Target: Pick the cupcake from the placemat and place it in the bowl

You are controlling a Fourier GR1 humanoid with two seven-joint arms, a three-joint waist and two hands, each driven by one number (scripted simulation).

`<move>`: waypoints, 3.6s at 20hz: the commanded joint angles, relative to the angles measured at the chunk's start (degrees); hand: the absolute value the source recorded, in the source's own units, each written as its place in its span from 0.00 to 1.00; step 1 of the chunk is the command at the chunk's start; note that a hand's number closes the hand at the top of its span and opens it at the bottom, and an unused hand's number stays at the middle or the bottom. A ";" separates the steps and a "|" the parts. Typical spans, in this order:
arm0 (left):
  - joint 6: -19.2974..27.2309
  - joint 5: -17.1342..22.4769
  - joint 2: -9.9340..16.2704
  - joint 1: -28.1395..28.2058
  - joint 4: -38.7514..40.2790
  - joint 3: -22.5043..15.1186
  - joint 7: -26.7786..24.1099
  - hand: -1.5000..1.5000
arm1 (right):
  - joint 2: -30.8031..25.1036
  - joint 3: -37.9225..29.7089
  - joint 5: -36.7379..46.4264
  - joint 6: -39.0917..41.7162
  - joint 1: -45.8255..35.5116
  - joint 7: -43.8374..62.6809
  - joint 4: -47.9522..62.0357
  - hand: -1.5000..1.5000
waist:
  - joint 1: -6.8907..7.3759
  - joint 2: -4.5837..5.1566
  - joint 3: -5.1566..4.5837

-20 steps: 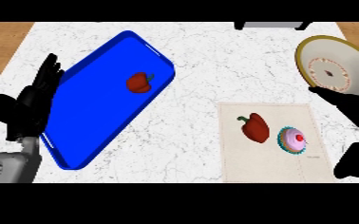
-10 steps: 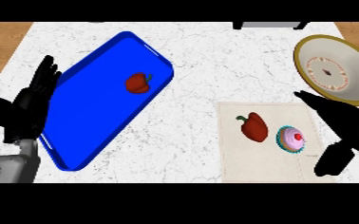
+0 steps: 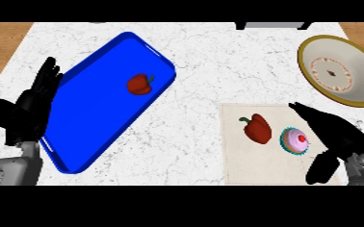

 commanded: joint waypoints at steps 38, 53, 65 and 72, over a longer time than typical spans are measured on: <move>-5.21 -4.70 -4.86 0.65 -0.45 3.94 -0.50 0.50 | 23.27 -11.77 30.49 -25.09 -39.92 5.47 44.47 1.00 | 1.26 0.07 -0.02; -4.59 -5.56 -6.34 2.78 -3.60 3.95 0.23 0.50 | 15.21 -18.68 36.58 -33.65 -43.08 13.80 29.67 1.00 | 0.25 -0.03 -0.01; -6.71 -4.74 -4.94 0.99 -2.39 5.72 0.46 0.50 | 3.64 -33.72 23.68 -42.06 -42.26 -10.18 48.85 1.00 | 1.19 0.43 0.05; -5.01 -7.51 -6.31 -2.06 0.76 4.64 -1.03 0.50 | 1.22 -36.62 22.79 -50.20 -44.75 -22.55 67.19 1.00 | 1.61 0.77 0.07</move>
